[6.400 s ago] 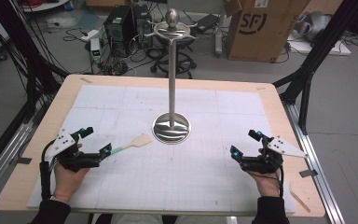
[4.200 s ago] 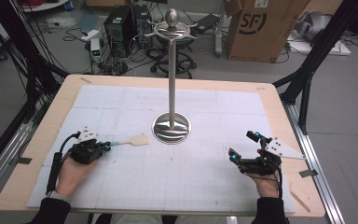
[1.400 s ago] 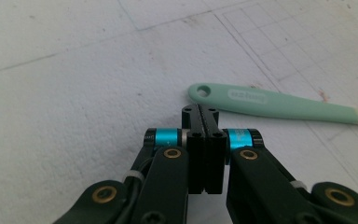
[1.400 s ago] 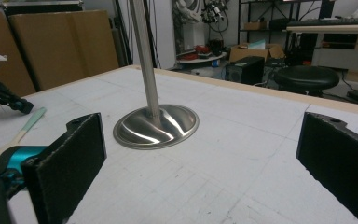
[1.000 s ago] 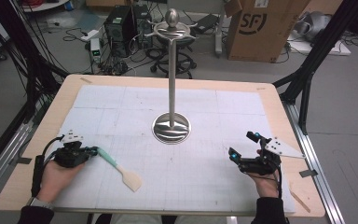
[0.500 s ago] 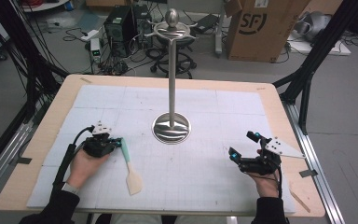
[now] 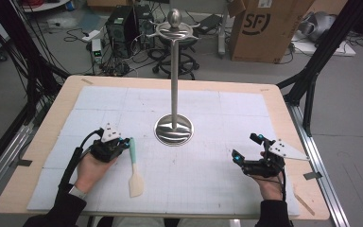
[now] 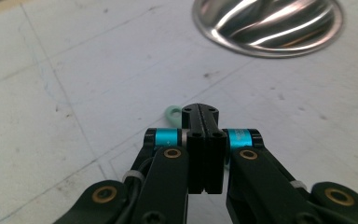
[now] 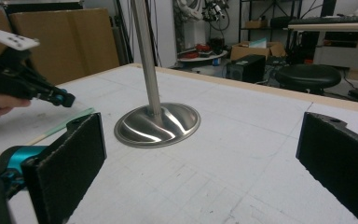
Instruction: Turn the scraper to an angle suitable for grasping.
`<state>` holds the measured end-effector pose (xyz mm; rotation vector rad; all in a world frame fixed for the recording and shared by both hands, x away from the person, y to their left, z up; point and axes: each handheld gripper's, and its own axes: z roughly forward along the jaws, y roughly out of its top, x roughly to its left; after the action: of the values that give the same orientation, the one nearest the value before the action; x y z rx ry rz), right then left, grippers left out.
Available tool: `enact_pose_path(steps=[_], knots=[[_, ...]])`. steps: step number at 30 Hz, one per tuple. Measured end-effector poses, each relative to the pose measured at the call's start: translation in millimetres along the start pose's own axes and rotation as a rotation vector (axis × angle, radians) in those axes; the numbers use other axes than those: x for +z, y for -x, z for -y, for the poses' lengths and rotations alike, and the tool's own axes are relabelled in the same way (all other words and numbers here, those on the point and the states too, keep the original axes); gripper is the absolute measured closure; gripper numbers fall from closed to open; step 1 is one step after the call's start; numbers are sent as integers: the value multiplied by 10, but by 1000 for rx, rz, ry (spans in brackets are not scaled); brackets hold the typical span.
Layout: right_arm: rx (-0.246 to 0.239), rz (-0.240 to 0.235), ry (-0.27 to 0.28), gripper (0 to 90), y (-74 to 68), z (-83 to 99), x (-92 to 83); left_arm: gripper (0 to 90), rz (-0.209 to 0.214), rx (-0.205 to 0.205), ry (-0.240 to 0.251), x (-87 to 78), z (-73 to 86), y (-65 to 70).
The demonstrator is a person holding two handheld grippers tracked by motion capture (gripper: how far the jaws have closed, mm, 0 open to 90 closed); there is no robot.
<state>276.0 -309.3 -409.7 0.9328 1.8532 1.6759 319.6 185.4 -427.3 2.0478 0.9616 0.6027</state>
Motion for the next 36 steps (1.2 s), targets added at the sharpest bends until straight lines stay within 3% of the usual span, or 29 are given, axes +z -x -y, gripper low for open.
enact_pose_path(steps=[2, 7, 14, 20, 25, 28, 36], knots=[[2, -1, 0, 2, 0, 5, 1, 898, 25, 40, 13, -79, 8, 107], [-1, -6, -19, 2, -8, 26, 24, 898, 127, 23, -14, -134, 41, 311], [4, -5, -16, 2, 4, 32, 19, 898, 195, 74, -63, -123, 96, 548], [3, -5, -20, 2, 0, 35, 26, 898, 223, 100, -103, -99, 124, 672], [4, -7, -22, 2, -8, 35, 26, 898, 263, 76, -126, -113, 164, 726], [0, -7, -19, 2, -6, 35, 27, 898, 246, 104, -112, -137, 192, 771], [0, -5, -23, 2, -10, 35, 24, 899, 241, 86, -124, -208, 244, 702]])
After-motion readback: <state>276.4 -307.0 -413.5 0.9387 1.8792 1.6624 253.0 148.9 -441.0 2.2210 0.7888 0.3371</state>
